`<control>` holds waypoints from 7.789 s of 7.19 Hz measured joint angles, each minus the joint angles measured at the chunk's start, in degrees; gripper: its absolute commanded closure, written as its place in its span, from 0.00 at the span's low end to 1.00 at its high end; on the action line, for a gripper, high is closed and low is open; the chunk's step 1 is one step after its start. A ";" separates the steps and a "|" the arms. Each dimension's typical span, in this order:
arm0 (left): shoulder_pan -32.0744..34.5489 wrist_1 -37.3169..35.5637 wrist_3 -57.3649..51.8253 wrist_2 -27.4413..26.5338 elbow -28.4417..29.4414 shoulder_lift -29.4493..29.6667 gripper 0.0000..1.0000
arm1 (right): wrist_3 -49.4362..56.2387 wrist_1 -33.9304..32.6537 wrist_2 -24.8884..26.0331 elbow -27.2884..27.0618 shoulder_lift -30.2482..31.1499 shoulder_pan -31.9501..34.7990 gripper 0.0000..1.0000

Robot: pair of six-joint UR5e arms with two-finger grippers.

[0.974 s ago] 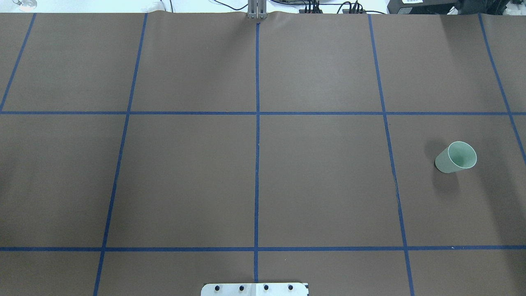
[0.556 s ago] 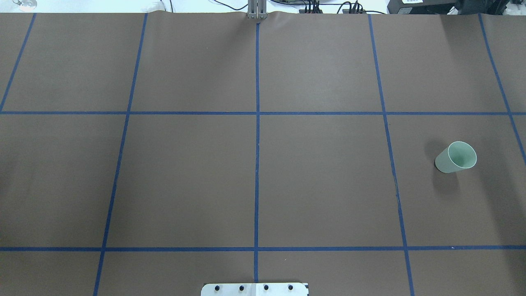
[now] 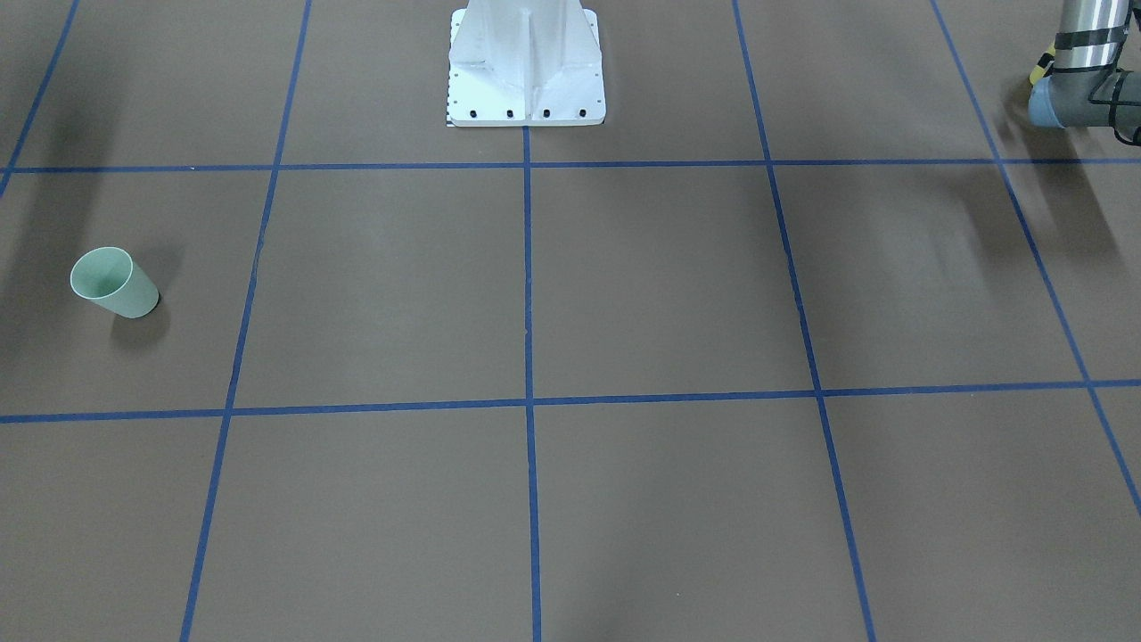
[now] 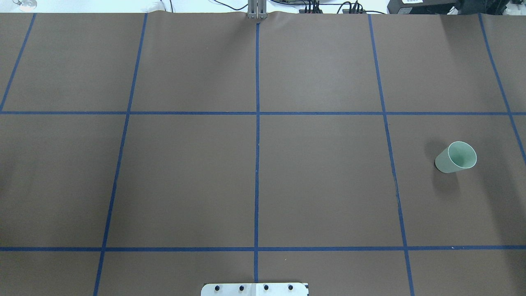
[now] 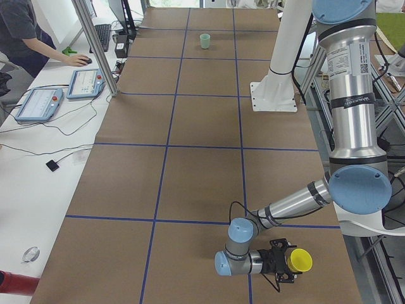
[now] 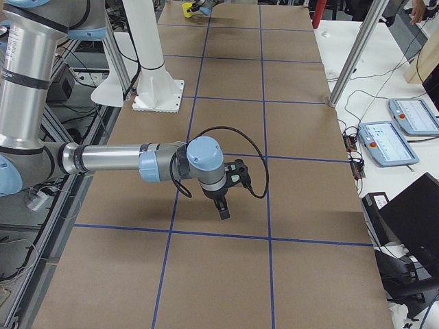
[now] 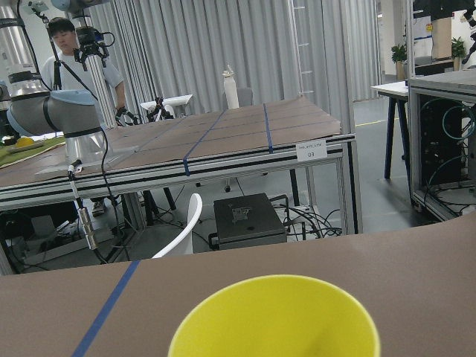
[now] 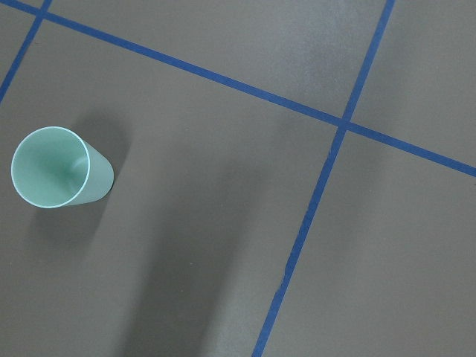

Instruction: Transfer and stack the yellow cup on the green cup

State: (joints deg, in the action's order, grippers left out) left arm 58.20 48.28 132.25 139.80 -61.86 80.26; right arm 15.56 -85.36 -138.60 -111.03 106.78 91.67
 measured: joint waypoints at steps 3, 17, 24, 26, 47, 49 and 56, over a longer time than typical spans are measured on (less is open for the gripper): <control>-0.32 1.26 1.95 0.26 -0.01 0.10 0.05 | 0.00 -0.06 0.00 0.30 0.00 0.00 0.00; -7.96 -0.13 4.92 -6.89 -1.63 1.18 1.00 | -0.15 -0.12 -0.18 1.33 -0.37 0.00 0.00; -8.01 1.31 5.70 -30.18 -3.51 0.68 1.00 | -1.18 0.25 -1.24 1.72 -1.70 -0.07 0.00; -7.88 3.00 5.66 -38.12 -4.72 0.47 1.00 | -1.17 0.22 -1.54 1.91 -2.21 -0.01 0.00; 13.85 88.95 -51.84 -91.36 -6.31 -0.13 1.00 | -6.89 0.26 -1.35 3.61 -3.15 0.52 0.00; 14.11 97.30 -58.26 -91.33 -6.51 0.46 1.00 | -9.84 0.28 -1.45 3.57 -3.84 0.52 0.00; 14.02 117.00 -74.58 -83.71 -12.72 3.36 1.00 | -11.16 0.20 -3.67 3.60 -4.13 0.52 0.00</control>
State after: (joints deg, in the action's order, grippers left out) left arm 72.22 165.28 57.67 56.10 -74.58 83.62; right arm 4.39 -85.17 -142.28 -107.43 102.65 92.19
